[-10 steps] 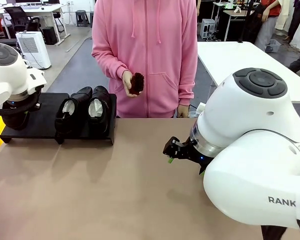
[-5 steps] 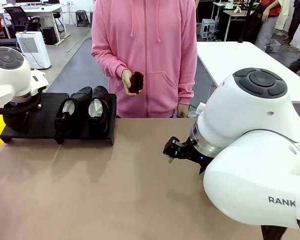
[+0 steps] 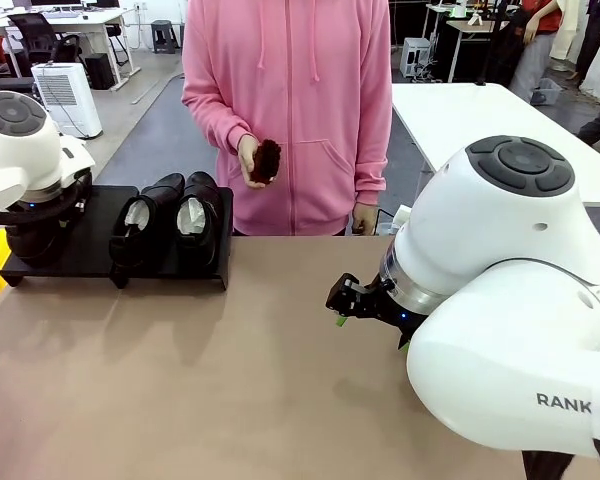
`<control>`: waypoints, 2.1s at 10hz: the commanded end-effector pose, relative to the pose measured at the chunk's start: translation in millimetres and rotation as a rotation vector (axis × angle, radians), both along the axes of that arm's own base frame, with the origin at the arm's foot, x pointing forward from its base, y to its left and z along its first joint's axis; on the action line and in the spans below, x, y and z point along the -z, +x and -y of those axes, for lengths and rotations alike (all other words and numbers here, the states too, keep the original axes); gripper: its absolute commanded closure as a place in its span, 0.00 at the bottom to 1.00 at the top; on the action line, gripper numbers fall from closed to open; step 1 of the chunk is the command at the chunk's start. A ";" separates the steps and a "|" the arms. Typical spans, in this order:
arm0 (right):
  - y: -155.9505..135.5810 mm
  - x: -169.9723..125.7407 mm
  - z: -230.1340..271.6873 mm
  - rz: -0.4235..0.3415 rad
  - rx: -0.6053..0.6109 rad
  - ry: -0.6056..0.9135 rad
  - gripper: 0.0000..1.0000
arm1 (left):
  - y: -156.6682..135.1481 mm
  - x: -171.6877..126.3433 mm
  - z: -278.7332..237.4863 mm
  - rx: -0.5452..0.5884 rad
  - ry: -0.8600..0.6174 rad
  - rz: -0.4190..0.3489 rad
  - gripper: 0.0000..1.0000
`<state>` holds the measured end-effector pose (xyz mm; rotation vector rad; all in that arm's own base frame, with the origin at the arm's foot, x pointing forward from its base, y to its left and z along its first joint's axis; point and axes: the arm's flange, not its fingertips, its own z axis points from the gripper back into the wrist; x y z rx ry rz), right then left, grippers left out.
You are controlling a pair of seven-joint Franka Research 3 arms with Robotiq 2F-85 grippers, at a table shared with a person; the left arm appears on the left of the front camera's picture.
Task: Organize the shoes by placing them on the stand.
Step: Place the Shoe from the middle of the table onto the Shoes Stand, then pick up one Shoe and place it in the middle of the table.
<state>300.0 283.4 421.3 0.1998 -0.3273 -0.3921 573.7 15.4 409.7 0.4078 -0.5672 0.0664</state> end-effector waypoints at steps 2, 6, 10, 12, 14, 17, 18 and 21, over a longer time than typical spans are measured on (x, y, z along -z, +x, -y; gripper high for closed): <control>3.1 -0.9 -0.9 -0.007 -0.008 0.024 0.00 | 0.0 0.0 0.0 0.000 0.000 0.000 0.07; 3.1 -0.9 -0.9 -0.007 -0.008 0.024 0.00 | 0.0 0.0 0.0 0.000 0.000 0.000 0.07; 3.1 -0.9 -0.9 -0.007 -0.008 0.024 0.00 | 0.0 0.0 0.0 0.000 0.000 0.000 0.07; 3.1 -0.9 -0.9 -0.007 -0.008 0.024 0.00 | -13.4 -16.8 17.1 -0.020 -0.009 0.034 0.07; 3.1 -0.9 -0.9 -0.007 -0.008 0.024 0.00 | -42.2 -53.1 23.3 -0.089 -0.040 0.125 0.07; 3.1 -0.9 -0.9 -0.007 -0.008 0.024 0.00 | -91.7 -91.7 26.6 -0.142 -0.116 -0.065 0.07; 3.1 -0.9 -0.9 -0.007 -0.008 0.024 0.00 | -109.2 -102.7 28.9 -0.070 -0.166 -0.135 0.07; -0.3 9.9 13.4 -0.029 0.013 -0.108 0.00 | -131.6 -122.4 23.6 0.091 -0.308 -0.343 0.07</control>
